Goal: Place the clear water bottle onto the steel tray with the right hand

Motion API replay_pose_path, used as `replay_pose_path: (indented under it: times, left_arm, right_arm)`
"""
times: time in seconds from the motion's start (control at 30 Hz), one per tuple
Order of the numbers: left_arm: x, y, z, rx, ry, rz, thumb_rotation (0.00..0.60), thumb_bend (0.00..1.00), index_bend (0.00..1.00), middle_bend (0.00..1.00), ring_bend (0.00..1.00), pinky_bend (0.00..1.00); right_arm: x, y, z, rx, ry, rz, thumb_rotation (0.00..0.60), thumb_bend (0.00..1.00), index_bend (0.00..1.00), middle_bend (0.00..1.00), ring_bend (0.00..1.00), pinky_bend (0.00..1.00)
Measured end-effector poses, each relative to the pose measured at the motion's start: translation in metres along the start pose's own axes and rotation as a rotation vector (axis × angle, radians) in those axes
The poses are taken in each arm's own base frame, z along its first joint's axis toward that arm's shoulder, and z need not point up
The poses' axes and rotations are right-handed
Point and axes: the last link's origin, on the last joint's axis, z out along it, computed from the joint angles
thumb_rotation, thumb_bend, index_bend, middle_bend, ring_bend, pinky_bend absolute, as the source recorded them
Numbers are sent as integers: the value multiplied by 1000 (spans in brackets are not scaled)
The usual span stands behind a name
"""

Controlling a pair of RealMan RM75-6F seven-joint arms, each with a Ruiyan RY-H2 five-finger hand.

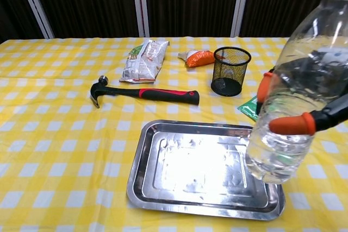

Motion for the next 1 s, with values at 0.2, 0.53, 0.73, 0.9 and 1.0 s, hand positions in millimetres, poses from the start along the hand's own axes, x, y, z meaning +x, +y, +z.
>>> replay_pose_path:
  times: [0.2, 0.53, 0.73, 0.9, 1.0]
  left_arm:
    - [1, -1, 1, -1, 0, -12, 600, 152, 62, 0, 0, 0]
    - [3, -4, 2, -2, -2, -24, 600, 152, 62, 0, 0, 0]
    - [4, -7, 3, 11, 2, -25, 600, 152, 62, 0, 0, 0]
    - [4, -7, 3, 13, 3, -24, 600, 152, 62, 0, 0, 0]
    - [4, -7, 2, 14, 4, -23, 600, 152, 62, 0, 0, 0]
  right_arm:
    - [-26, -3, 25, 44, -15, 13, 600, 500, 678, 568, 259, 0]
    - [-55, -8, 62, 60, 17, 13, 600, 500, 678, 568, 259, 0]
    - [-54, -6, 67, 41, 43, 8, 600, 500, 678, 568, 259, 0]
    - [-28, -1, 55, 22, 99, -19, 600, 500, 678, 568, 259, 0]
    - [-2, 5, 41, 5, 153, -39, 600, 500, 678, 568, 259, 0]
